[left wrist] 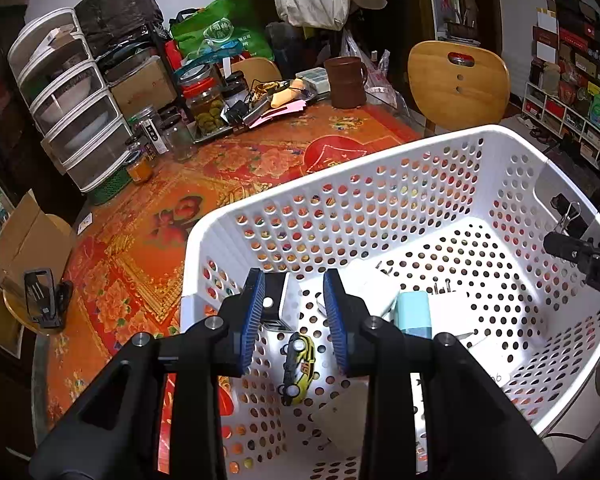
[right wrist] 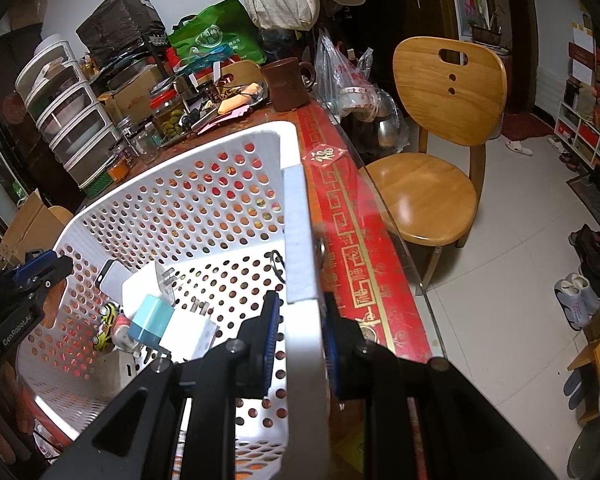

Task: Organize rigid objects

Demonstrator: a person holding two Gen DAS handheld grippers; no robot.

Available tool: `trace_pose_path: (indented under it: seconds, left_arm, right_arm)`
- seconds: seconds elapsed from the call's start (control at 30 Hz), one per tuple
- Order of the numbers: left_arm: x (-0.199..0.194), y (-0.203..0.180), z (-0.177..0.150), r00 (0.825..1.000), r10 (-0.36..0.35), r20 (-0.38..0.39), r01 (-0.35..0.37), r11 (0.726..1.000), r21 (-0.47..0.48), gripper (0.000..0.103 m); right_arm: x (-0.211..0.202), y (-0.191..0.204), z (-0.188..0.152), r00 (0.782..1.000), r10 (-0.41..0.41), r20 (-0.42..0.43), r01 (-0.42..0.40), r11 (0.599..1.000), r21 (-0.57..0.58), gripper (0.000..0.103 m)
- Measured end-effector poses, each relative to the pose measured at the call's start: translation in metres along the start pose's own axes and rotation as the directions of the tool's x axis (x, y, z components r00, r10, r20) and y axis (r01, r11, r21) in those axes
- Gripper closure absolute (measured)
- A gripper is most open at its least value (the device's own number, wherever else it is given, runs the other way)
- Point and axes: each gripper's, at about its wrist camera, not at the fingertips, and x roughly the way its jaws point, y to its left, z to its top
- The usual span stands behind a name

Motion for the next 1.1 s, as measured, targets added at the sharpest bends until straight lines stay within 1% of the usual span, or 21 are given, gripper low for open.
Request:
trace_pose_path:
  seconds: [0.07,0.13,0.2,0.23,0.27,0.3,0.33,0.4,0.47,0.53,0.57,0.6,0.63,0.73,0.83,0.9,1.03,1.1]
  left_arm:
    - [-0.001,0.001,-0.002,1.0,-0.008,0.007,0.008,1.0,0.0,0.075]
    - [-0.003,0.004,-0.004,0.999,-0.026,0.021,0.026,1.0,-0.008,0.065]
    - [-0.007,0.009,-0.005,0.997,-0.057,0.047,0.058,0.998,-0.027,0.028]
    - [-0.013,0.01,-0.005,0.994,-0.075,0.076,0.078,0.996,-0.034,0.018]
    - [-0.02,0.012,-0.006,0.992,-0.074,0.106,0.078,0.996,-0.034,0.0]
    - [-0.027,0.013,-0.008,0.989,-0.052,0.141,0.057,0.998,-0.029,0.001]
    - [-0.033,0.013,-0.009,0.987,-0.029,0.161,0.032,0.999,-0.019,0.001]
    - [-0.043,0.014,-0.012,0.982,-0.007,0.19,0.008,1.0,-0.002,0.001]
    - [-0.053,0.017,-0.018,0.978,-0.01,0.21,0.011,1.0,-0.001,0.001]
    - [-0.066,0.022,-0.026,0.971,-0.01,0.24,0.014,1.0,-0.016,0.001]
    - [-0.073,0.024,-0.03,0.967,-0.002,0.255,0.009,1.0,-0.028,0.001]
    - [-0.082,0.027,-0.036,0.962,0.006,0.272,0.006,0.999,-0.041,0.001]
    - [-0.092,0.031,-0.042,0.958,0.006,0.287,0.01,0.999,-0.053,0.001]
    - [-0.126,0.042,-0.064,0.944,0.002,0.329,0.027,0.996,-0.086,0.001]
    - [-0.166,0.053,-0.09,0.927,0.04,0.372,0.009,0.992,-0.128,0.0]
    - [-0.189,0.061,-0.11,0.92,0.06,0.387,0.002,0.987,-0.16,0.0]
    - [-0.228,0.073,-0.15,0.922,0.045,0.385,0.042,0.975,-0.216,0.001]
    - [-0.246,0.074,-0.172,0.921,0.059,0.386,0.034,0.973,-0.228,0.001]
  right_arm:
    - [0.0,0.0,0.0,1.0,0.0,0.0,0.0,1.0,-0.001,0.083]
    - [0.0,0.0,0.0,1.0,0.0,0.0,0.0,1.0,-0.001,0.083]
    - [0.0,0.0,0.001,1.0,-0.001,0.0,0.001,1.0,-0.001,0.083]
    - [0.0,0.0,0.001,1.0,-0.002,-0.001,0.002,1.0,-0.001,0.083]
    - [0.0,0.001,0.001,1.0,-0.006,-0.001,0.006,1.0,-0.003,0.083]
    - [0.001,0.001,0.001,1.0,-0.007,-0.004,0.007,1.0,-0.004,0.08]
    - [0.001,0.0,0.001,1.0,-0.007,-0.008,0.007,1.0,-0.004,0.075]
    - [0.002,0.001,0.001,1.0,-0.025,-0.015,0.025,1.0,-0.012,0.034]
    - [-0.003,0.004,0.0,0.998,-0.054,0.007,0.055,0.998,-0.033,0.019]
    - [-0.019,0.007,-0.003,0.997,-0.054,0.064,0.056,0.998,-0.033,0.012]
    - [-0.027,0.009,-0.005,0.994,-0.05,0.094,0.053,0.998,-0.035,0.006]
    - [-0.04,0.013,-0.009,0.989,-0.044,0.144,0.05,0.998,-0.038,0.001]
    - [-0.055,0.019,-0.015,0.98,-0.038,0.194,0.048,0.998,-0.048,0.0]
    - [-0.092,0.038,-0.037,0.958,-0.027,0.286,0.058,0.993,-0.099,0.0]
    - [-0.127,0.055,-0.068,0.945,-0.005,0.328,0.052,0.99,-0.134,0.0]
    - [-0.15,0.063,-0.089,0.937,0.008,0.349,0.048,0.987,-0.151,0.0]
    - [-0.198,0.078,-0.131,0.917,0.019,0.398,0.05,0.985,-0.163,0.0]
    - [-0.221,0.084,-0.15,0.907,0.037,0.42,0.033,0.987,-0.159,0.0]
